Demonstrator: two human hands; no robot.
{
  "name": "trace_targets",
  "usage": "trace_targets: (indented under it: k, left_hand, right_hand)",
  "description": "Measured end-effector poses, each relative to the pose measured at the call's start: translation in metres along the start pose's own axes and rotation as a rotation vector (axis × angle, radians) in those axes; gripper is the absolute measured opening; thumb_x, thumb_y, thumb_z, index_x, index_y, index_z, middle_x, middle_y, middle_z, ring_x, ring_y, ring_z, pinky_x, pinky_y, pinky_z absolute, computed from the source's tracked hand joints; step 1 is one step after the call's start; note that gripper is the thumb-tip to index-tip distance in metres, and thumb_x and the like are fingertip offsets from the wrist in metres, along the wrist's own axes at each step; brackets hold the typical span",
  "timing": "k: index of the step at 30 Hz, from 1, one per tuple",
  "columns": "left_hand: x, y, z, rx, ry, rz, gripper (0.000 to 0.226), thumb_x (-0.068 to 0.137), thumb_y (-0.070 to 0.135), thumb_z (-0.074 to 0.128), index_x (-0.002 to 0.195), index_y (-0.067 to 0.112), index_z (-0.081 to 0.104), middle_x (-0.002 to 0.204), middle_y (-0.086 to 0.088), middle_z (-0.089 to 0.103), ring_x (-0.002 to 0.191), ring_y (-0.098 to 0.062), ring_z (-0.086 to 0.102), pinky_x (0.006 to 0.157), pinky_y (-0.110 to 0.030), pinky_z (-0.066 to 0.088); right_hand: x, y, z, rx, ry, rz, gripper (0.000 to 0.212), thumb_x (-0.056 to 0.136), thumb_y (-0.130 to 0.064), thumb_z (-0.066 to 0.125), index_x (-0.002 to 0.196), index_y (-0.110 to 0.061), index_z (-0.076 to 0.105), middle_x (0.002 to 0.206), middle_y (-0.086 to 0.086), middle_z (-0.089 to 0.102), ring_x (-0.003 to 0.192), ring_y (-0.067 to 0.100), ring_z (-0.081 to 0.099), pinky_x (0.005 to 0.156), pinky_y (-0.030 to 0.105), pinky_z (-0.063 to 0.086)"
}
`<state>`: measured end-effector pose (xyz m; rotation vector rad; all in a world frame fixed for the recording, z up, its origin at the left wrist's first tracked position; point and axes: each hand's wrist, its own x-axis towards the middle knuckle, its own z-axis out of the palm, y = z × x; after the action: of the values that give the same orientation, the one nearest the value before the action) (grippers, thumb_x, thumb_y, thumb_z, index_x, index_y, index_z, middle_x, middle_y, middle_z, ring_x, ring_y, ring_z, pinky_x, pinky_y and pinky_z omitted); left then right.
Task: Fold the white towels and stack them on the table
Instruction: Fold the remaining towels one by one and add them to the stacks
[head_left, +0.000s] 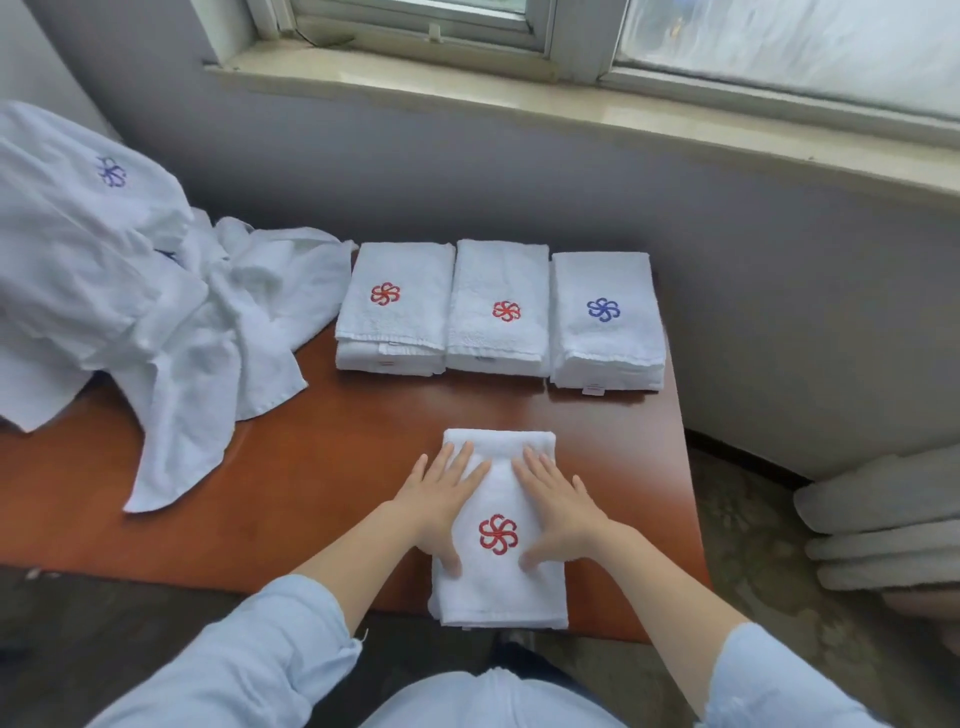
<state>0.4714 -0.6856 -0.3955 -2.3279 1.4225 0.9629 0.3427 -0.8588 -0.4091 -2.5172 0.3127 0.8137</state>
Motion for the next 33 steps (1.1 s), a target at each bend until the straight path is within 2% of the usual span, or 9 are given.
trace_targets:
  k: [8, 15, 17, 20, 22, 24, 28, 30, 33]
  left_hand:
    - [0.008, -0.003, 0.001, -0.037, -0.059, -0.004, 0.144, 0.068, 0.056, 0.082, 0.145, 0.031, -0.037, 0.147, 0.000, -0.051, 0.137, -0.025, -0.043, 0.116, -0.056, -0.013]
    - [-0.001, -0.004, 0.011, -0.075, 0.061, -0.042, 0.138, 0.067, 0.059, 0.080, 0.149, 0.035, -0.029, 0.152, 0.001, -0.045, 0.142, -0.024, -0.037, 0.118, -0.051, -0.013]
    - [-0.007, -0.003, 0.016, -0.145, 0.078, -0.091, 0.135, 0.068, 0.058, 0.080, 0.149, 0.038, -0.026, 0.153, -0.002, -0.043, 0.145, -0.026, -0.031, 0.119, -0.048, -0.008]
    - [-0.017, 0.002, 0.022, -0.268, 0.088, -0.164, 0.132, 0.068, 0.054, 0.081, 0.150, 0.041, -0.022, 0.160, -0.004, -0.030, 0.151, -0.029, -0.009, 0.120, -0.046, 0.018]
    - [-0.023, 0.006, 0.025, -0.336, 0.104, -0.189, 0.127, 0.071, 0.049, 0.080, 0.151, 0.042, -0.018, 0.163, -0.003, -0.006, 0.147, -0.028, 0.013, 0.112, -0.042, 0.036]
    - [-0.028, 0.009, 0.029, -0.403, 0.122, -0.195, 0.121, 0.074, 0.044, 0.079, 0.152, 0.042, -0.013, 0.153, -0.002, 0.019, 0.132, -0.021, 0.032, 0.101, -0.036, 0.046]
    - [-0.035, 0.014, 0.030, -0.693, 0.064, -0.198, 0.115, 0.081, 0.026, 0.077, 0.153, 0.043, -0.011, 0.145, -0.005, 0.032, 0.118, -0.018, 0.046, 0.097, -0.032, 0.050]
    - [-0.039, 0.015, 0.030, -0.835, 0.030, -0.176, 0.113, 0.083, 0.016, 0.074, 0.154, 0.041, -0.009, 0.152, -0.006, 0.029, 0.128, -0.022, 0.045, 0.104, -0.037, 0.047]
    - [-0.045, 0.016, 0.032, -0.956, 0.024, -0.153, 0.109, 0.083, 0.005, 0.070, 0.155, 0.039, -0.005, 0.160, -0.005, 0.020, 0.140, -0.026, 0.034, 0.113, -0.045, 0.038]
  right_hand:
    - [0.012, 0.022, 0.002, -0.023, -0.039, -0.107, 0.141, 0.065, -0.057, 0.081, 0.151, -0.031, -0.028, 0.152, -0.014, -0.043, 0.139, 0.007, -0.038, 0.117, 0.052, -0.014]
    - [0.005, 0.019, 0.005, 0.065, 0.048, -0.082, 0.136, 0.064, -0.055, 0.081, 0.155, -0.032, -0.017, 0.155, -0.017, -0.036, 0.142, 0.003, -0.032, 0.119, 0.048, -0.011]
    - [0.000, 0.016, 0.010, 0.120, 0.105, -0.049, 0.130, 0.065, -0.057, 0.080, 0.156, -0.033, -0.010, 0.159, -0.015, -0.029, 0.146, 0.005, -0.026, 0.121, 0.048, -0.006]
    - [-0.009, 0.014, 0.021, 0.223, 0.170, 0.045, 0.123, 0.063, -0.062, 0.078, 0.156, -0.036, 0.001, 0.164, -0.012, -0.017, 0.152, 0.016, -0.008, 0.123, 0.047, 0.010]
    - [-0.015, 0.012, 0.026, 0.296, 0.205, 0.105, 0.119, 0.061, -0.062, 0.078, 0.154, -0.039, 0.008, 0.164, -0.012, -0.007, 0.150, 0.020, 0.006, 0.119, 0.046, 0.022]
    - [-0.021, 0.008, 0.030, 0.343, 0.237, 0.159, 0.112, 0.061, -0.060, 0.078, 0.152, -0.040, 0.015, 0.163, -0.012, 0.006, 0.147, 0.019, 0.015, 0.115, 0.046, 0.028]
    - [-0.030, 0.000, 0.036, 0.565, 0.258, 0.222, 0.104, 0.070, -0.047, 0.082, 0.153, -0.037, 0.020, 0.159, -0.009, 0.019, 0.144, 0.020, 0.021, 0.116, 0.049, 0.030]
    - [-0.035, -0.003, 0.038, 0.745, 0.241, 0.225, 0.101, 0.074, -0.036, 0.083, 0.153, -0.034, 0.021, 0.158, -0.007, 0.018, 0.142, 0.019, 0.025, 0.116, 0.044, 0.032]
    - [-0.044, -0.005, 0.042, 0.813, 0.200, 0.214, 0.098, 0.078, -0.027, 0.082, 0.154, -0.030, 0.021, 0.155, -0.005, 0.017, 0.138, 0.017, 0.030, 0.113, 0.038, 0.034]
